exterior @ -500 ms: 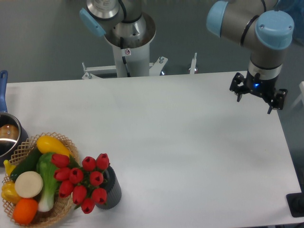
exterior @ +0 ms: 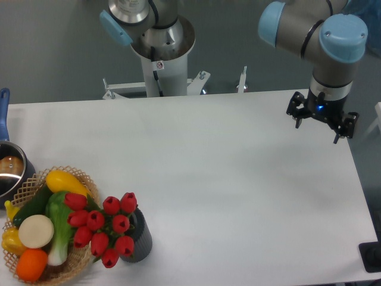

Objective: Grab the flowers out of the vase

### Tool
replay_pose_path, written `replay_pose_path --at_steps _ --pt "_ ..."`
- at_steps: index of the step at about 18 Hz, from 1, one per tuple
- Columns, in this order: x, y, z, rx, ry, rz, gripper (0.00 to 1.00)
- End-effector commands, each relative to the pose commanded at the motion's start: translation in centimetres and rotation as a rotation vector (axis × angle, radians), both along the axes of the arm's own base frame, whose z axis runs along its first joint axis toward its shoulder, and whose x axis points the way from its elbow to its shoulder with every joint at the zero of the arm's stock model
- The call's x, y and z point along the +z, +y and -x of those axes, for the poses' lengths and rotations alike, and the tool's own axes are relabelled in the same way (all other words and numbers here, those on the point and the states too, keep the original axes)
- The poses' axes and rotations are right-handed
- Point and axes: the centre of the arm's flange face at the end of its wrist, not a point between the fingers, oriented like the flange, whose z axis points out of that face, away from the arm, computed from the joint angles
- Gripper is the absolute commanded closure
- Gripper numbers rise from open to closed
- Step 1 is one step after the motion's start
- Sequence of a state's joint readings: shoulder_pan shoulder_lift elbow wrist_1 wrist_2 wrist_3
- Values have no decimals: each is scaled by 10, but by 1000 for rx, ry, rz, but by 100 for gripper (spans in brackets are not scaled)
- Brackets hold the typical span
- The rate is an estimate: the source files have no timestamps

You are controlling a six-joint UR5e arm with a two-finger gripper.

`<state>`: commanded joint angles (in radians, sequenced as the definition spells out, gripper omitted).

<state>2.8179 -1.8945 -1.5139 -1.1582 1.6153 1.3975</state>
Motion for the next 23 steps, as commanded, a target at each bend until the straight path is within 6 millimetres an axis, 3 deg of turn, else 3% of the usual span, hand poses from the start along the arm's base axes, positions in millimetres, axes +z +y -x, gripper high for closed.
replay_pose_path --at_steps 5,11,18,23 --pt "-23 -5 -12 96 35 -93 0" --pt "-7 6 -27 128 20 -278 0" --pt "-8 41 -68 89 27 -462 0" --pt "-7 57 -79 54 -40 -573 0"
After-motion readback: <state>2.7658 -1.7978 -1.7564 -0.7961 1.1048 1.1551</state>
